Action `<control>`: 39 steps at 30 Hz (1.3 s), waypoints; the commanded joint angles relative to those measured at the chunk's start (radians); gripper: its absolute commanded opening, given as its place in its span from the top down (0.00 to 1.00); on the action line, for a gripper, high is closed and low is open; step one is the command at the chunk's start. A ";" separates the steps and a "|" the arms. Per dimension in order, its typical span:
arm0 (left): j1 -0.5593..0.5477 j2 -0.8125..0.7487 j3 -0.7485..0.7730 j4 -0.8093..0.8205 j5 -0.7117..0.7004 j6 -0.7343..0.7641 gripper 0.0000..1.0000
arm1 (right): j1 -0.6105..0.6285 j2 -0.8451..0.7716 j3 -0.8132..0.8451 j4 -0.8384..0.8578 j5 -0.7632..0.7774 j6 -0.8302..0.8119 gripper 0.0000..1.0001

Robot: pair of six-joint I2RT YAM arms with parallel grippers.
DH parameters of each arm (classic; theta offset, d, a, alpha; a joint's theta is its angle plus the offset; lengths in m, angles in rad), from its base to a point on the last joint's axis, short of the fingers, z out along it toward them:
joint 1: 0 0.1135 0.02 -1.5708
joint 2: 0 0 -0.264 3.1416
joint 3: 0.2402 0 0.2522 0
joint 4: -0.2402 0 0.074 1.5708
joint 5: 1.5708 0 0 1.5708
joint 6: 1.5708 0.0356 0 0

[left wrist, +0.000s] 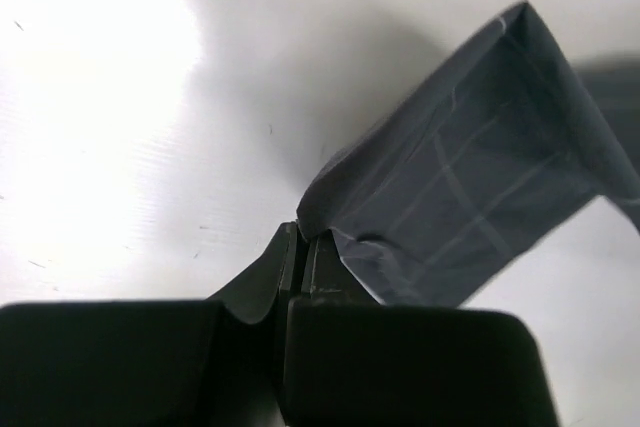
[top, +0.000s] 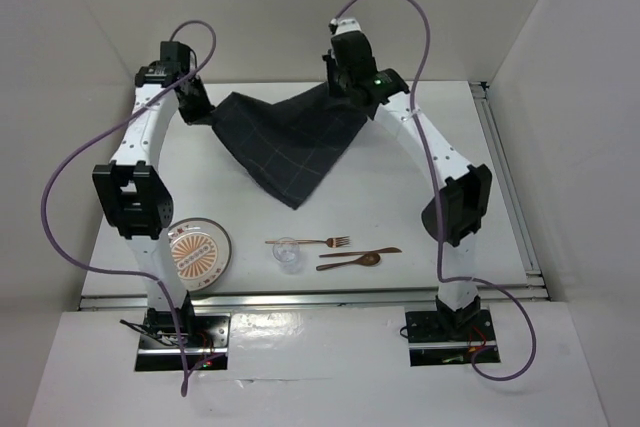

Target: Set the dinner table for one person

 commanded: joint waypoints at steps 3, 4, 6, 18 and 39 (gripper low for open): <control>0.016 -0.171 0.154 -0.066 -0.033 0.064 1.00 | -0.010 -0.198 0.050 -0.007 0.053 0.015 1.00; 0.016 -0.191 0.166 -0.066 -0.033 0.064 1.00 | -0.010 -0.221 0.050 -0.016 0.053 0.015 1.00; 0.025 -0.250 0.195 -0.066 -0.033 0.075 1.00 | -0.010 -0.273 0.023 -0.027 0.042 0.024 1.00; 0.025 -0.456 0.169 -0.002 0.042 0.054 1.00 | -0.010 -0.567 -0.146 -0.049 0.045 0.083 1.00; 0.034 -0.018 0.458 0.213 0.157 0.044 1.00 | -0.271 -0.154 0.061 0.252 -0.038 -0.006 1.00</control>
